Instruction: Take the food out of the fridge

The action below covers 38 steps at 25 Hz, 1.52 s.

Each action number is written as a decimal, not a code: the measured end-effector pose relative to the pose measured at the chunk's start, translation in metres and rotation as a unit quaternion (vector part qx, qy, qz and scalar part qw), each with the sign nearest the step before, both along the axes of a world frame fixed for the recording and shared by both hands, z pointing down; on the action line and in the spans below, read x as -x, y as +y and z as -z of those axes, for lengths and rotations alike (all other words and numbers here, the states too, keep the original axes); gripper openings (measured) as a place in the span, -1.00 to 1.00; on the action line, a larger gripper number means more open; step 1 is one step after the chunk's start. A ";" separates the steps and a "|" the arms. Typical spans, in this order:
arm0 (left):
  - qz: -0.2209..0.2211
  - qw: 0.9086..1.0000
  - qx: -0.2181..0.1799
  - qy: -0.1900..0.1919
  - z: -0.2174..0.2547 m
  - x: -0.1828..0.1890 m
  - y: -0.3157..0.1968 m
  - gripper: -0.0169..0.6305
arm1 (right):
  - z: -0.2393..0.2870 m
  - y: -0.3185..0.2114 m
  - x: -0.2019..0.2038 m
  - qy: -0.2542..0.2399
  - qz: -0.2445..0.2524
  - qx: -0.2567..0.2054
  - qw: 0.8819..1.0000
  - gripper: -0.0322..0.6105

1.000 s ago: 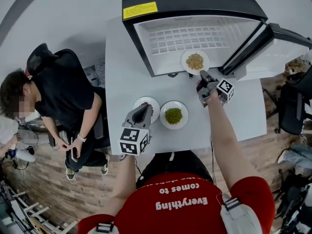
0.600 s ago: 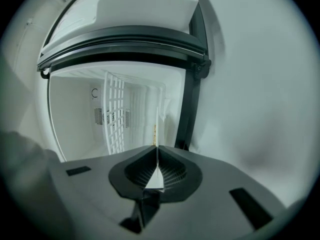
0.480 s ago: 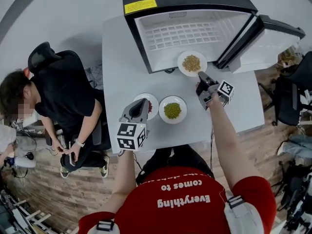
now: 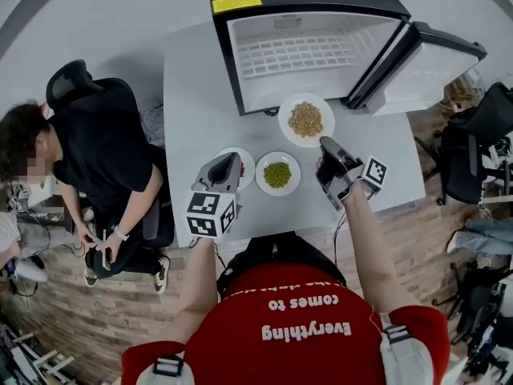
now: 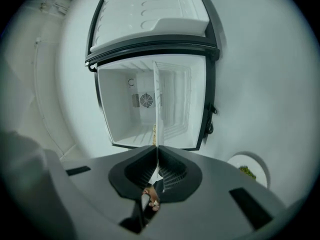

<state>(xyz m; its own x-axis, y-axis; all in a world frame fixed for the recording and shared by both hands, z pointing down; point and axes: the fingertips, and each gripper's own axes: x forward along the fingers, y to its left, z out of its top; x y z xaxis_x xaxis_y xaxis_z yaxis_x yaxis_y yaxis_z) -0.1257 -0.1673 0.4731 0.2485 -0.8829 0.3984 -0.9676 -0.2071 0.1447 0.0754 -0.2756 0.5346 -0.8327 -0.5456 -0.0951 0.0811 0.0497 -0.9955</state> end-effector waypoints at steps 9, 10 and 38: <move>-0.028 1.000 -0.007 0.003 0.001 -0.026 0.006 -0.95 | 0.040 0.077 0.003 0.002 0.023 -0.035 0.999 -0.84; -0.032 0.999 -0.007 0.004 0.001 -0.030 0.007 -0.95 | 0.042 0.082 0.001 0.003 0.023 -0.037 0.999 -0.84; -0.077 0.997 -0.013 0.011 0.002 -0.070 0.016 -0.95 | 0.102 0.113 0.010 -0.003 0.029 -0.099 0.995 -0.84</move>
<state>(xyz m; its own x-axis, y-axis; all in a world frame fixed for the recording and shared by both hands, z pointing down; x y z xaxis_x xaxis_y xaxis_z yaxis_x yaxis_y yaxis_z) -0.0556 -0.1517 0.4709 0.3903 -0.8436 0.3688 -0.9207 -0.3568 0.1582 0.0653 -0.1622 0.4328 -0.8613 -0.4668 -0.2006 0.0953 0.2393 -0.9662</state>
